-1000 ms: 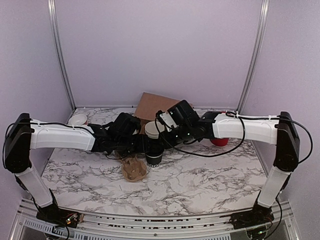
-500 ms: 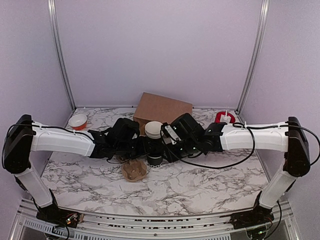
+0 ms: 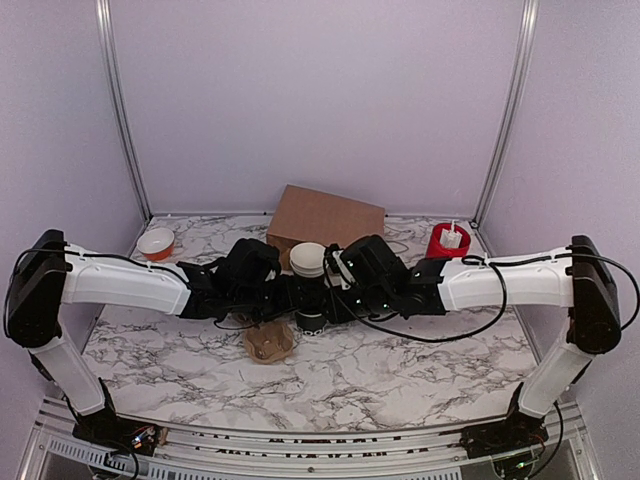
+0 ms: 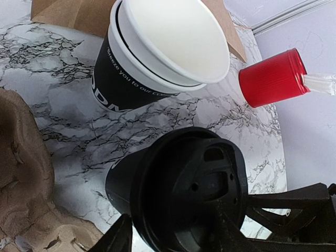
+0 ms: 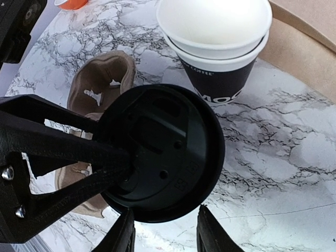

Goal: Pack the takeout coffee

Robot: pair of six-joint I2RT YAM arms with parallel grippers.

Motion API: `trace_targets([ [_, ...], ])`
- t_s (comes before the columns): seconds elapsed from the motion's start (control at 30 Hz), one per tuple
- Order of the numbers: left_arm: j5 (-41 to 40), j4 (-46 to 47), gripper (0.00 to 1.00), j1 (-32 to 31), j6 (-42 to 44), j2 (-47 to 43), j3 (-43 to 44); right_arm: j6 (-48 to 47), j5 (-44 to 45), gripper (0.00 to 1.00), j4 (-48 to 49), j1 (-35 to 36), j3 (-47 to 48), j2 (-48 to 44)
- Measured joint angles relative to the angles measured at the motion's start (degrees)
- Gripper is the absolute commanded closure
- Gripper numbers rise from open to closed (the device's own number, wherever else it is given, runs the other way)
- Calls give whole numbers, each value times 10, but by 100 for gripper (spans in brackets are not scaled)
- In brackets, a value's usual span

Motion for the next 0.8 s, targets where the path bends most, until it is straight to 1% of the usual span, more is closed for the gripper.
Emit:
trace_targets([
  [0.63, -4, 0, 46, 1, 1, 0, 0, 11, 16, 63, 4, 2, -3, 12],
  [0.8, -3, 0, 46, 1, 3, 0, 0, 13, 18, 63, -7, 2, -25, 18],
])
